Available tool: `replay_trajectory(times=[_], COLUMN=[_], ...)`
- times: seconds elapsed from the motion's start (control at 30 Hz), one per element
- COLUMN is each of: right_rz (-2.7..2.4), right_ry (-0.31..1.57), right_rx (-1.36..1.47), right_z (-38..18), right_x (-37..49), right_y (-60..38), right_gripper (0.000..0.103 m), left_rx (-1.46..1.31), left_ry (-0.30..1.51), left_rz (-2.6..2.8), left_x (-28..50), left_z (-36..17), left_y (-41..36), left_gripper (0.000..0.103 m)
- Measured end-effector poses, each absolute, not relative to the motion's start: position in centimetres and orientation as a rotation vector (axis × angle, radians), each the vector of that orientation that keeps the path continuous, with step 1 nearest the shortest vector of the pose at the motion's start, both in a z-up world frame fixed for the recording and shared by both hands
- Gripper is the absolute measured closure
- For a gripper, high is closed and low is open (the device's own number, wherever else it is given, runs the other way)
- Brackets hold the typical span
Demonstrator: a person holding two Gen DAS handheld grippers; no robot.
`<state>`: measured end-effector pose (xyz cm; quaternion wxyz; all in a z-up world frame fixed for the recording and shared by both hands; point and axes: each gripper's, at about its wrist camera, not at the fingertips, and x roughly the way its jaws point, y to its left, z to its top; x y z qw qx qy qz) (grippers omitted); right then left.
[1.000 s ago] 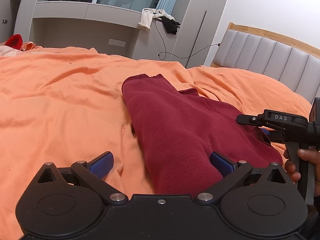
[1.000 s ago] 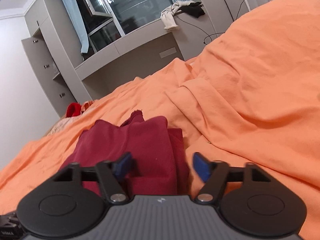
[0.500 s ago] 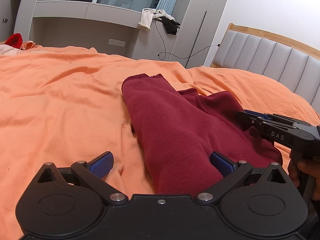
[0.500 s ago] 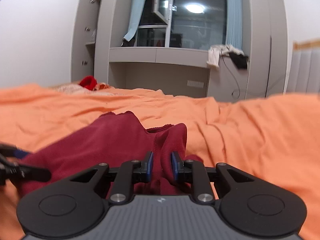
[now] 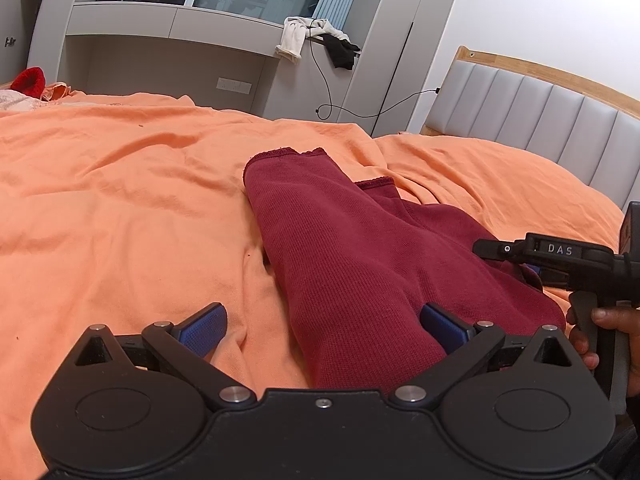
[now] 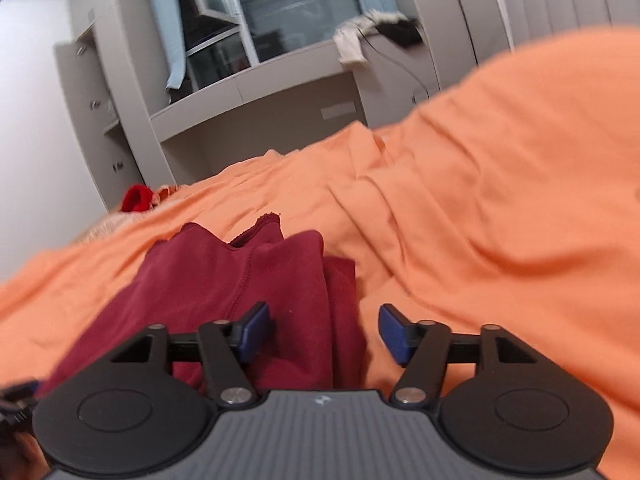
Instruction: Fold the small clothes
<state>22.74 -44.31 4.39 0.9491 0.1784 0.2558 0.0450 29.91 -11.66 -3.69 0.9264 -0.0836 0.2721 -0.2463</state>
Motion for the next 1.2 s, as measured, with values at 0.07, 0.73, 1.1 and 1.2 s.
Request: replay_trajectory(times=[0.07, 0.73, 1.1, 1.2], right_rz=[0.126, 0.128, 0.128, 0.122], right_ry=[0.553, 0.584, 0.581, 0.568], right_rx=[0.440, 0.522, 0.486, 0.417], right_z=[3.8, 2.5, 2.6, 3.0], right_x=[23.2, 24.1, 24.1, 23.8], right_y=[-44.9, -44.4, -43.9, -43.1], right_gripper=[0.024, 0.041, 0.050, 0.053], left_rx=[-0.171, -0.171, -0.171, -0.171], left_ry=[0.558, 0.557, 0.557, 0.557], left_rz=[-0.505, -0.505, -0.506, -0.506], left_x=[29.9, 29.9, 29.9, 29.9], left_z=[-3.7, -3.7, -3.7, -3.7], left_y=[-11.7, -11.6, -11.6, -11.6], left_gripper=[0.000, 0.000, 0.000, 0.000])
